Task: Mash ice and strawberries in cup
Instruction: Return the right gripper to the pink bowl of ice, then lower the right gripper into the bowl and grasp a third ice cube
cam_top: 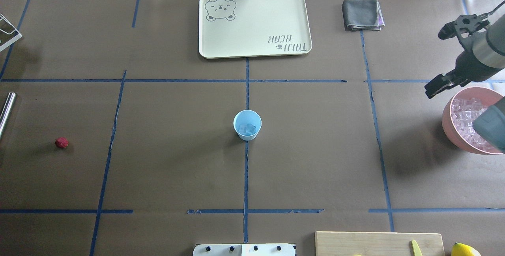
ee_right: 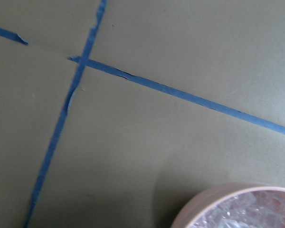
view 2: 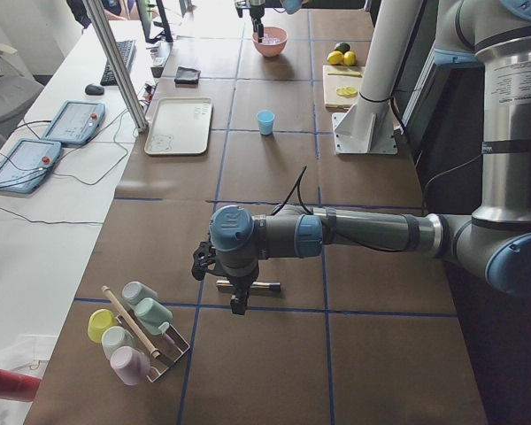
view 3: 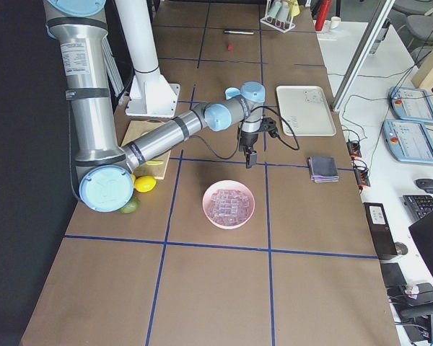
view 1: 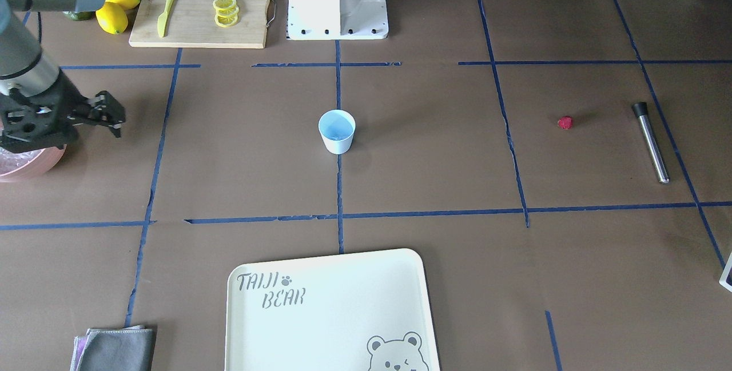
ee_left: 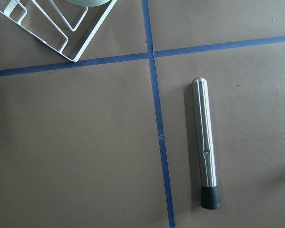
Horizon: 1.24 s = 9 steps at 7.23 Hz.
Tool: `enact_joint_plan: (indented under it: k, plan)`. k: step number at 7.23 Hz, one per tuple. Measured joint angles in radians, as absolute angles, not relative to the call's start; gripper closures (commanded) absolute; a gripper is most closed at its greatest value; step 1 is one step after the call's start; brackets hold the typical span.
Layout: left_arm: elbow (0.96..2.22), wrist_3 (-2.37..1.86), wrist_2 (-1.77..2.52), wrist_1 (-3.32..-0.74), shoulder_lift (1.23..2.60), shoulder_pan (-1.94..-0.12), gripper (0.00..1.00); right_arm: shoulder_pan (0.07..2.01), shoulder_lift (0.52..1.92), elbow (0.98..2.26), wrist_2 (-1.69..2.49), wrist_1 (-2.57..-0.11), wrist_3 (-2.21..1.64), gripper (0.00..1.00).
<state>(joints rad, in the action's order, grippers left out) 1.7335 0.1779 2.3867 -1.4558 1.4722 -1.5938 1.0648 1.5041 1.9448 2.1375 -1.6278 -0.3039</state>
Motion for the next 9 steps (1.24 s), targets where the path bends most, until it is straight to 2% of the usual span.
enact_joint_plan:
  k: [3, 5, 9]
  plan:
    - [1.736, 0.179, 2.387, -1.456, 1.471, -1.594, 0.00, 1.116, 1.682, 1.882, 2.135, -1.380, -0.241, 0.05]
    - [1.737, 0.179, 2.387, -1.456, 1.470, -1.594, 0.00, 1.116, 1.707, 1.822, 2.115, -1.293, -0.259, 0.10]
    - [1.735, 0.179, 2.387, -1.456, 1.471, -1.594, 0.00, 1.107, 1.713, 1.795, 2.069, -1.272, -0.346, 0.26]
